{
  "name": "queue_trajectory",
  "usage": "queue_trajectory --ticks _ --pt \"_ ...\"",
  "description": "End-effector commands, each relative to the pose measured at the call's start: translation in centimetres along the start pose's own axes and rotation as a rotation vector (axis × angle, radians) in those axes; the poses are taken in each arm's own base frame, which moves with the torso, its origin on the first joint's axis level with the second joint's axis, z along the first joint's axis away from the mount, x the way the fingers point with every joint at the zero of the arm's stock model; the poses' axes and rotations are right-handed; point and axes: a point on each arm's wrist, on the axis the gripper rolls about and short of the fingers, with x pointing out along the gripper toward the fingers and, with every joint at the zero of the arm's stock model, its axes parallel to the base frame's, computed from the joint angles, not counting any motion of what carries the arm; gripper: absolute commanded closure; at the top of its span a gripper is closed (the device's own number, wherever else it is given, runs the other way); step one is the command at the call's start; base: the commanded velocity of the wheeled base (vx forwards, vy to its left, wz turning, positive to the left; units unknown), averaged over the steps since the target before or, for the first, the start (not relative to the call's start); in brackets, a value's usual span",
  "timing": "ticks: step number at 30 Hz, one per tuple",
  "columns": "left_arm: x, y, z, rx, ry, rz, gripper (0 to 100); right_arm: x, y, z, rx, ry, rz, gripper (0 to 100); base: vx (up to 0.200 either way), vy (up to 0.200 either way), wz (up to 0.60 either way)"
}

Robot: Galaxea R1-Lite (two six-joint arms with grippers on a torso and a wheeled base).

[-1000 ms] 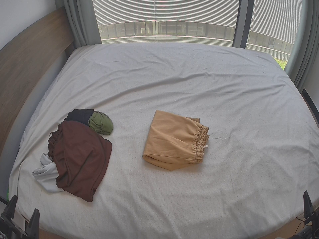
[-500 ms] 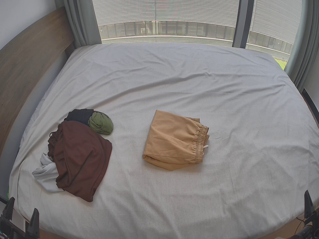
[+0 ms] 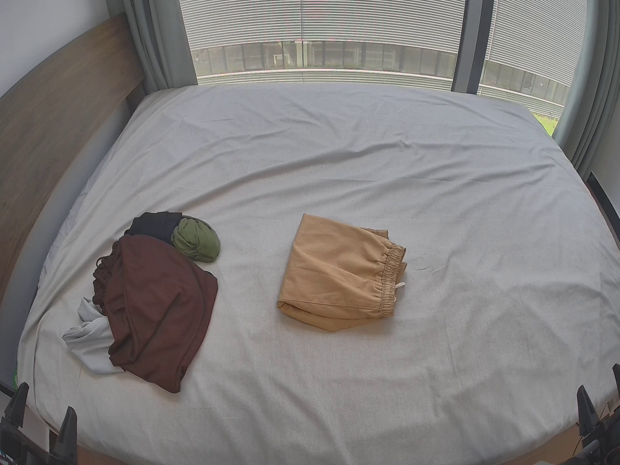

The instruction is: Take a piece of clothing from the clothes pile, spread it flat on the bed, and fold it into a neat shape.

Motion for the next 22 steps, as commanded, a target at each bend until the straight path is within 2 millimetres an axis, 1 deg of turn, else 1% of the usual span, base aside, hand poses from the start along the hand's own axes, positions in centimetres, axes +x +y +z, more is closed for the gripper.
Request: queue_trajectory --ticks 1,7,22 --pt "0.06 0.01 -0.52 0.0 0.01 -0.004 0 0.01 -0.01 -0.12 -0.004 0.006 0.0 0 0.0 0.0 0.0" --pt "0.05 0.01 -0.52 0.0 0.008 -0.002 0 0.03 0.05 -0.08 -0.016 -0.013 0.029 0 0.0 0.0 0.0" --pt "0.05 0.01 -0.52 -0.003 0.008 0.001 0 0.02 0.05 -0.08 -0.01 -0.014 0.028 0 0.0 0.0 0.0"
